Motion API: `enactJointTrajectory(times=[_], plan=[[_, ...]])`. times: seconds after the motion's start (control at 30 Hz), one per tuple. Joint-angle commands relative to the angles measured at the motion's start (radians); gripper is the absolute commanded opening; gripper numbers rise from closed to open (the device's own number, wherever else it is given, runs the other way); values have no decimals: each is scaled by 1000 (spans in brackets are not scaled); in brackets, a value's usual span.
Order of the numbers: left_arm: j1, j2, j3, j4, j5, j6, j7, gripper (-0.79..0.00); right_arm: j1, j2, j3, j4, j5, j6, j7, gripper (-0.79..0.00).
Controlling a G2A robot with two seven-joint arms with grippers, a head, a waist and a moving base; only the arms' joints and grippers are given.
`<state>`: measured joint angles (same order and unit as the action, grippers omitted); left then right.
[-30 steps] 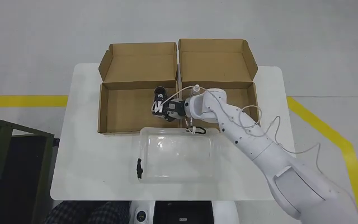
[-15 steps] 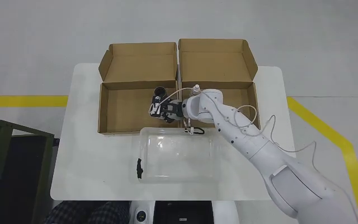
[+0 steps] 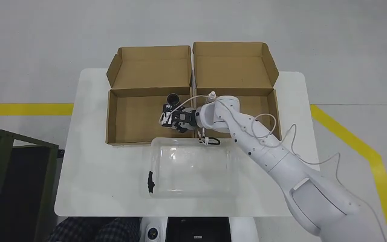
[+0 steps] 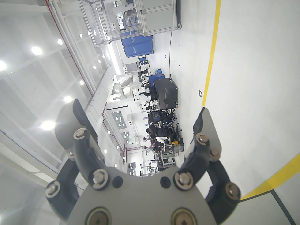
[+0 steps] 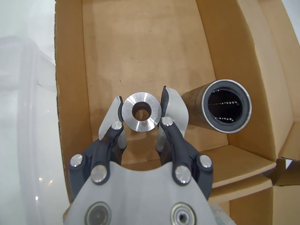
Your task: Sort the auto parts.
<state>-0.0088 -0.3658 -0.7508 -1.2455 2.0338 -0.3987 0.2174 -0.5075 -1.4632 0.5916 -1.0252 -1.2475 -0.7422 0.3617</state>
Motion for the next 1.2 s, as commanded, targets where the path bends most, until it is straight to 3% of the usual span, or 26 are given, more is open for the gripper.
enactJointTrajectory(times=[0.0, 0.33, 0.73, 1.17], plan=[[0, 0, 0, 0, 0, 0, 0, 0, -3, 1, 4, -5, -3, -2, 2, -523], [0, 0, 0, 0, 0, 0, 0, 0, -21, 5, 29, -36, -18, -10, -4, -502], [0, 0, 0, 0, 0, 0, 0, 0, -83, 44, 124, -218, -54, -24, -31, -468], [0, 0, 0, 0, 0, 0, 0, 0, -328, 135, 368, -527, -133, -4, -62, -419]])
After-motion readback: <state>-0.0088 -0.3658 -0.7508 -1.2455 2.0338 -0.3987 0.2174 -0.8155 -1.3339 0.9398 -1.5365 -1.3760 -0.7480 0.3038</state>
